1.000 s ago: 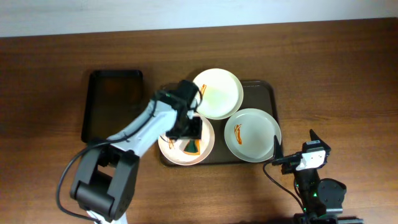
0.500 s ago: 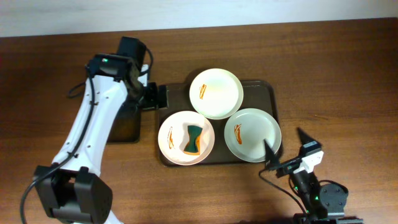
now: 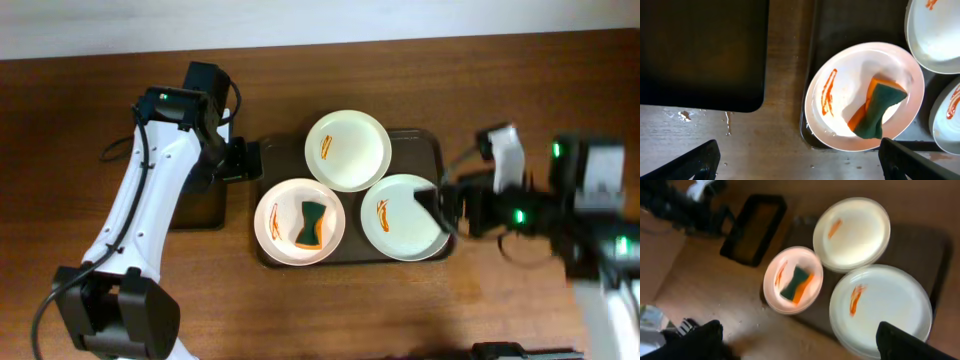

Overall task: Clean dirty plates on tray and stack at the side
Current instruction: 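Reach the right gripper to the rim of the front-left plate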

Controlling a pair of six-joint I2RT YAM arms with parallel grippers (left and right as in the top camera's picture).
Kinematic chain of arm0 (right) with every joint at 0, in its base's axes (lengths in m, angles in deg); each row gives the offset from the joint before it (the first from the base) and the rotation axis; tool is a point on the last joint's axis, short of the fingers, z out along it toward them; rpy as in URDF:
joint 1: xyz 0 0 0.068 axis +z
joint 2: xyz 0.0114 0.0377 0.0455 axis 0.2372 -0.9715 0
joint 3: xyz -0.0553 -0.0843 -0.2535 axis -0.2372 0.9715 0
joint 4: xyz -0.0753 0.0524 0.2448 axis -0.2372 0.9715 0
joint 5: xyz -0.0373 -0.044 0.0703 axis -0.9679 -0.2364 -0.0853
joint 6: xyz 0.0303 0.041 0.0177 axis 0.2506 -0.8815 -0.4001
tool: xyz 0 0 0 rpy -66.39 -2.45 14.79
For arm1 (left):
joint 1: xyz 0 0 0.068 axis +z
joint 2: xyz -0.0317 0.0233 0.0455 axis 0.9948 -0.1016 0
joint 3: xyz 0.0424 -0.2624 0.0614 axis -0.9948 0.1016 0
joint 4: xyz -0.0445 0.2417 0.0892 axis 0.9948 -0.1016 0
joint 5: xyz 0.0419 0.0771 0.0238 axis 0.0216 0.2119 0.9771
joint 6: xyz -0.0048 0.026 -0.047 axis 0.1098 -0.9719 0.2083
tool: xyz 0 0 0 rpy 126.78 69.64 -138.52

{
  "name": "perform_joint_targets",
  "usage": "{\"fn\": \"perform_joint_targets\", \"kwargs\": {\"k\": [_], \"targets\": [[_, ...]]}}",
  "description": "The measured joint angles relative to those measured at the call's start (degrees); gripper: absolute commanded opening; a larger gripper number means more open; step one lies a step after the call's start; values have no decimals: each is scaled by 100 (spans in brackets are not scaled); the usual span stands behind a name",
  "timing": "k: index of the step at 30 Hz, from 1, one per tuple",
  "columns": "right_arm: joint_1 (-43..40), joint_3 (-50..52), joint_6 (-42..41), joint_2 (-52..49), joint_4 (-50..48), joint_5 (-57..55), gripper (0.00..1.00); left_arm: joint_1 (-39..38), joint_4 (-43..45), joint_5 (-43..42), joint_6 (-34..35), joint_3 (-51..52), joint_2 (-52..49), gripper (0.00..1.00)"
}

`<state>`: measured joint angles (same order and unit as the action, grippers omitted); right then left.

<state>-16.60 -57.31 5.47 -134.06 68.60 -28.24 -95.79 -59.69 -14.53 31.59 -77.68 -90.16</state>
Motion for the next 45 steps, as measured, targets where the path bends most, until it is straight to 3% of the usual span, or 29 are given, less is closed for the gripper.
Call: {"fn": "perform_joint_targets", "kwargs": {"k": [1,3,4,5,7,9,11,17,21,26,30,31,35,36,38,45], "targets": [[0,-566,131,-723,214,181,65,2,-9,2,-7,0,0,72],[76,-859,247,-1425,210,321,72,2,-13,-22,-31,0,0,77],[179,-938,295,-1882,140,295,67,0,2,-57,-22,7,0,79],[444,-933,343,-2603,133,190,64,-28,28,-107,-26,101,0,72],[798,-935,334,-3154,50,92,63,-81,267,-162,-44,332,2,68],[1408,-933,192,-3888,-240,-188,53,-295,761,-435,-28,868,-9,69],[1670,-938,-175,-4221,-588,-621,52,-625,1532,-730,-28,1467,-9,70],[1722,-935,-715,-4481,-841,-1067,52,-1478,2857,-1139,57,2463,-22,65],[1722,-935,-754,-4481,-846,-1110,52,-1803,2997,-990,146,2562,-85,65],[1722,-935,-756,-4481,-824,-1113,52,-1989,3233,-699,190,2610,-98,58],[1722,-935,-758,-4481,-767,-1113,52,-1993,3230,-557,212,2614,-365,46],[1722,-935,-756,-4481,-748,-1113,52,-1993,3228,-555,216,2625,-470,38],[1757,-933,-758,-4481,-737,-1123,53,-1993,3285,-557,258,2653,-549,38],[1818,-914,-758,-4481,-737,-1130,53,-1993,3287,-553,256,2653,-549,31],[1963,-848,-758,-4481,-758,-1130,52,-1993,3292,-557,249,2653,-549,2],[2216,-553,-778,-4481,-1003,-1268,52,-1823,3287,-494,435,2653,-549,0]]}}
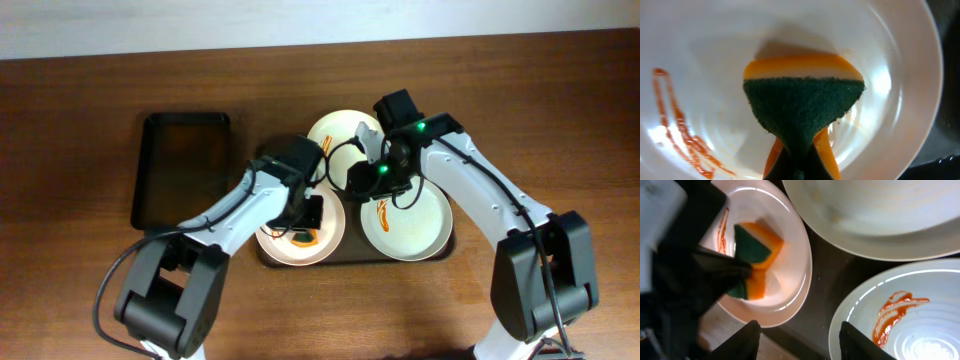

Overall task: Clean dirty plates on tray and stack at the side
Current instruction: 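Reach the right gripper to the rim of the front-left plate, then hold the plate rim with the right gripper and scrub with the left sponge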

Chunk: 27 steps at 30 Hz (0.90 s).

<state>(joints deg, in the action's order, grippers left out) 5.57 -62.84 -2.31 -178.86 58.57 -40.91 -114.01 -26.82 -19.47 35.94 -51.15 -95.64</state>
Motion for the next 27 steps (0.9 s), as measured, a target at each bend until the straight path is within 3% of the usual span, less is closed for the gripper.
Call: {"fn": "perform_joint_targets", "kwargs": {"k": [4,8,18,19,21,22,27], "targets": [[221,511,-37,-7,-839,-13,56,494,-28,11,201,4,0,0],[597,973,-144,-11,-1458,-179,49,549,-15,26,361,4,0,0],[667,1626,-284,-17,-2577,-848,47,551,13,42,404,4,0,0],[686,1657,-286,-26,-2684,-848,43,551,33,42,404,7,0,0],[734,1663,-304,-131,-2863,-850,21,551,33,42,404,7,0,0],[745,1663,-310,-223,-2964,-852,16,551,39,42,404,7,0,0],[754,1661,-385,-385,-3097,-852,4,549,155,-205,400,9,0,0]]}}
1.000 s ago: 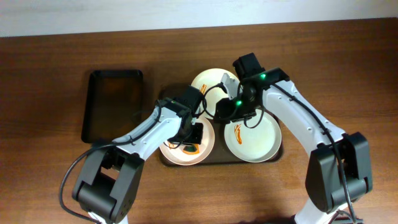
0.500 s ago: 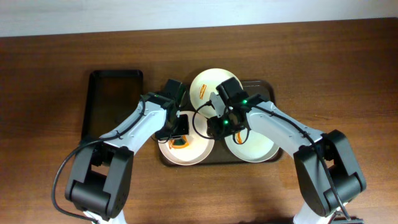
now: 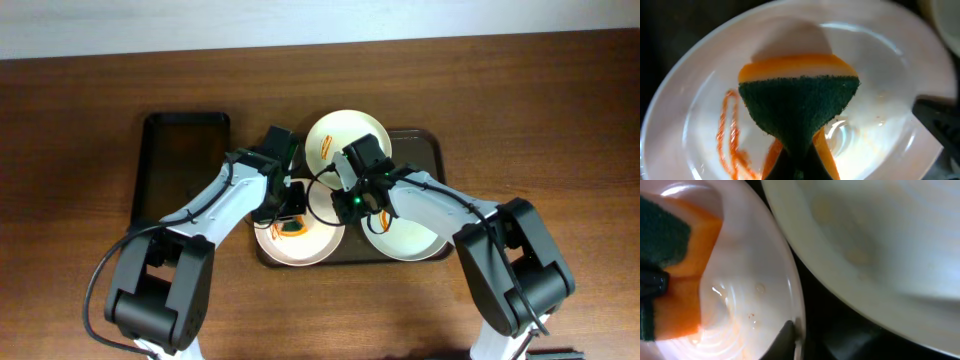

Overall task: Clean dirty plates on tray and stack at the side
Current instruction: 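Hold the plate rim with the right gripper and scrub with the left sponge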

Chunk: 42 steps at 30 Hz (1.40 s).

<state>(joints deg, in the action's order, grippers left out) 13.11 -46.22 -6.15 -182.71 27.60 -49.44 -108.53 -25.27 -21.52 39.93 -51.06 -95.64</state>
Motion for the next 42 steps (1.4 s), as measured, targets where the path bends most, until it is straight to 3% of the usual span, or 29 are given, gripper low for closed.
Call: {"fn": "perform_joint_targets", "kwargs": {"k": [5,9,16,21,24,27,31,36,40,42], "targets": [[0,0,-44,0,-24,4,4,-131,192,-496,-256,0,0,0],[0,0,-94,0,-15,4,4,-162,184,-424,-107,17,0,0],[9,-83,-306,0,138,-151,4,-269,20,625,109,284,26,0],[37,-131,-369,0,221,-262,4,-280,-1172,2181,308,42,20,0],[39,-136,-424,0,238,-299,4,-275,-1644,2498,428,-531,-20,0],[37,-136,-433,0,240,-317,4,-223,-1491,2275,422,-1027,-20,0],[37,-136,-446,0,240,-337,4,-221,-1012,979,63,-1056,-20,0],[39,-146,-448,0,258,-358,4,-249,-358,216,-26,-299,-20,0],[37,-153,-448,0,267,-380,4,-275,151,186,9,424,72,0],[37,-153,-444,-2,267,-378,4,-337,28,584,216,498,144,0]]}}
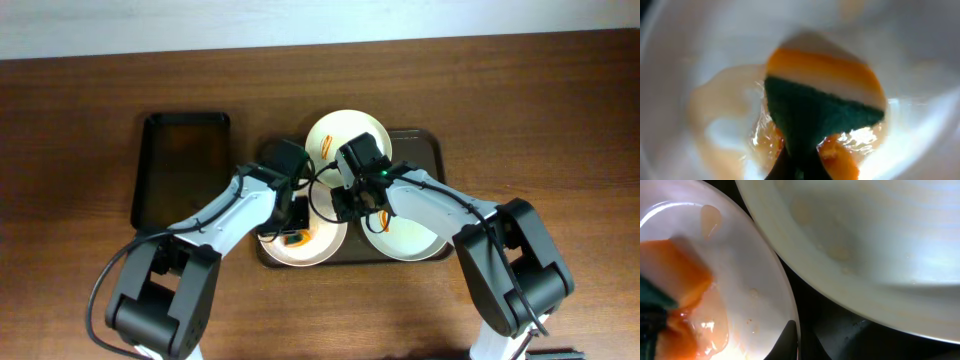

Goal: Clean dirty plates on tray and stack at the side

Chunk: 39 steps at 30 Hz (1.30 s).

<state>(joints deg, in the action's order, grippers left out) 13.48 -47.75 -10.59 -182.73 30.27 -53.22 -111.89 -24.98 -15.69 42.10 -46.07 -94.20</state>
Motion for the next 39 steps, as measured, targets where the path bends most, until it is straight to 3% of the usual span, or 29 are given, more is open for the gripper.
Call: {"fn": "perform_joint_targets", "kwargs": {"k": [4,11,14,17,20,24,33,37,39], "targets": [[15,0,-4,0,-7,46,4,-59,-898,1325,970,-24,24,0],[59,-201,-7,-9,450,-28,4,-20,-1996,2317,1314,-1045,-122,0],[37,-793,20,-11,1222,-195,4,330,-1912,1906,874,-1851,103,0],[79,-1655,103,13,2055,-664,4,1320,-1794,1043,243,-2118,850,0],[424,-2533,168,52,2907,-1698,4,2275,-1908,667,-107,-2144,977,0],[1504,-3195,131,98,3499,-3724,4,3233,-2006,400,-354,-2142,966,0],[3554,-3220,127,101,3189,-8253,4,3552,-2017,-140,-420,-2142,966,0],[3532,-3220,129,101,3171,-8472,4,3552,-2022,-186,-420,-2138,966,0],[3331,-3222,87,103,3176,-7923,4,3552,-2024,-192,-420,-2138,966,0]]}}
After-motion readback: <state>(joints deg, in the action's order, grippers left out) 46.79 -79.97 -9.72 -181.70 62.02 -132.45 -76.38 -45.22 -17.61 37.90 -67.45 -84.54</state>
